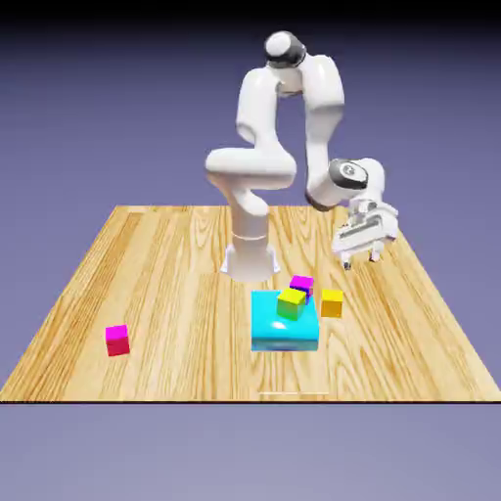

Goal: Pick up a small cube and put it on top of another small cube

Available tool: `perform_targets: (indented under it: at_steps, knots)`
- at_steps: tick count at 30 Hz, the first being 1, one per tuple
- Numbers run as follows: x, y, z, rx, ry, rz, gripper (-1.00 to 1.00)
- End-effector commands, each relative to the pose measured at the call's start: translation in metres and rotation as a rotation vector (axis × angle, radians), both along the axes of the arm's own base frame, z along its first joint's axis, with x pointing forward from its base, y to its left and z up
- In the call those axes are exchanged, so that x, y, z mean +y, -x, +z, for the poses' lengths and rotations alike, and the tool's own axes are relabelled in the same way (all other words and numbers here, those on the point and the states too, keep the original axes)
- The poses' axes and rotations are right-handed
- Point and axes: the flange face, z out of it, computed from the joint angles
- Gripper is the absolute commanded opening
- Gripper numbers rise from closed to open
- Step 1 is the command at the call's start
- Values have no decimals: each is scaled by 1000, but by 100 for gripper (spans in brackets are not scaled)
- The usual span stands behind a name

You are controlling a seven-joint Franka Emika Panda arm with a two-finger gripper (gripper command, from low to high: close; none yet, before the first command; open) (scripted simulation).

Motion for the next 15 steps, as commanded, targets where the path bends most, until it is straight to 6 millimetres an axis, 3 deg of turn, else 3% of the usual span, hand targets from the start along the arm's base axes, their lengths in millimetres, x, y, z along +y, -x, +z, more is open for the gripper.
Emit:
perform_targets:
  at_steps: [1, 12, 15]
  knots:
    - [-2, 7, -8, -2, 46, 34, 0]
    - [-45, 71, -88, -36, 547, 415, 0]
    - [-48, 71, -96, -45, 578, 446, 0]
